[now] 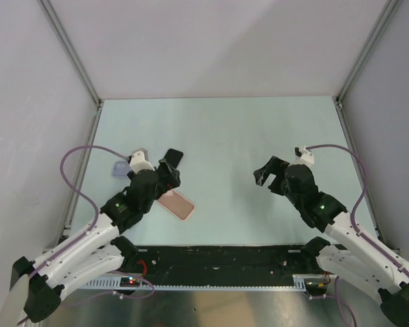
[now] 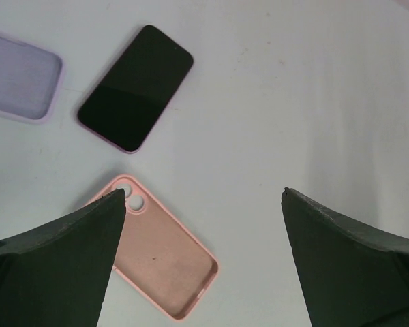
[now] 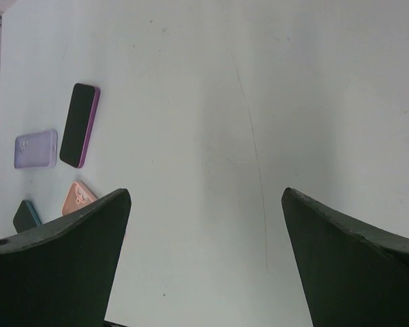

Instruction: Put the phone into the phone case

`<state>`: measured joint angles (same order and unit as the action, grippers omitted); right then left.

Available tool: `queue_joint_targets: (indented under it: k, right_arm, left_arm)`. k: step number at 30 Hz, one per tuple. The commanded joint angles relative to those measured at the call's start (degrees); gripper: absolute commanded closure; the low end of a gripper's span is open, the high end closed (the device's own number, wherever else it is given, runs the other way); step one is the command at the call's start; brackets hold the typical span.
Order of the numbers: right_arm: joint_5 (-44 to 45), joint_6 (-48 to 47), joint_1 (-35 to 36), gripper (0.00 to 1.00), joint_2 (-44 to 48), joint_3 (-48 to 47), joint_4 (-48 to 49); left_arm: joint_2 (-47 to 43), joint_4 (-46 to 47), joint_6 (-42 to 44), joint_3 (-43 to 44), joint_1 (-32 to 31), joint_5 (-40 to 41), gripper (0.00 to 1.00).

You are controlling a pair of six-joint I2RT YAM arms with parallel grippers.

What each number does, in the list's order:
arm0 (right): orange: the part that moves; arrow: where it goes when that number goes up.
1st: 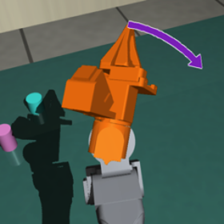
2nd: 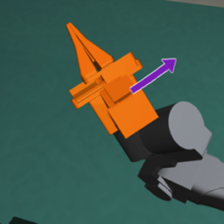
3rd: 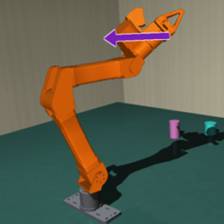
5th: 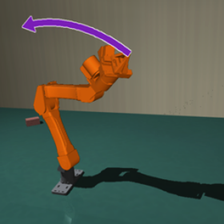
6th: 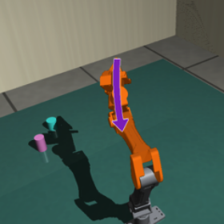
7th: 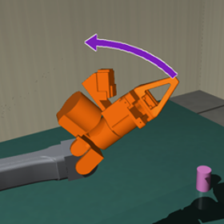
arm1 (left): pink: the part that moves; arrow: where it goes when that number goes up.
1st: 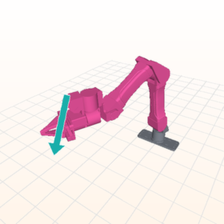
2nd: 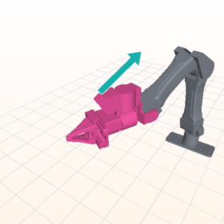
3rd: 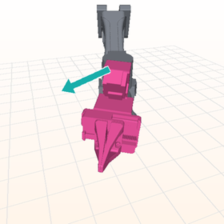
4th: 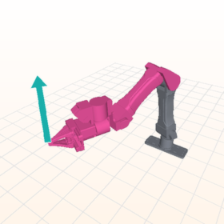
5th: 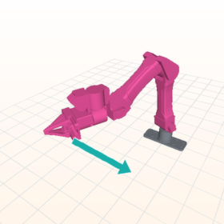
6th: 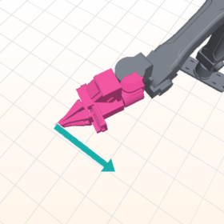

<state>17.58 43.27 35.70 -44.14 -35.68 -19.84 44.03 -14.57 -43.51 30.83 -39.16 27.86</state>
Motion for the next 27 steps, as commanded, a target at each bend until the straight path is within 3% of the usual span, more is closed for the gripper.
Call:
queue_joint_targets:
  k: [1, 10, 18, 27]
  right_arm:
    - [-0.70, -0.44, -0.25, 0.00, -1.44, 0.00, 2.21]
    - [-4.65, -1.78, -1.95, 0.01, -5.41, 0.00, 6.29]
    - [-10.27, -2.13, -6.77, 0.01, -6.83, -0.69, 8.81]
    - [-13.06, -2.14, -8.92, 0.01, -9.42, -0.88, 10.48]
  left_arm:
    - [2.58, -3.38, -1.36, 4.53, 1.28, 6.36, 0.00]
    - [10.75, -8.73, -2.24, 12.07, 9.57, 5.41, 0.00]
    - [23.91, -12.22, -4.11, 18.37, 15.96, 5.41, 0.01]
    - [31.08, -12.44, -7.82, 15.67, 16.26, -1.25, 0.17]
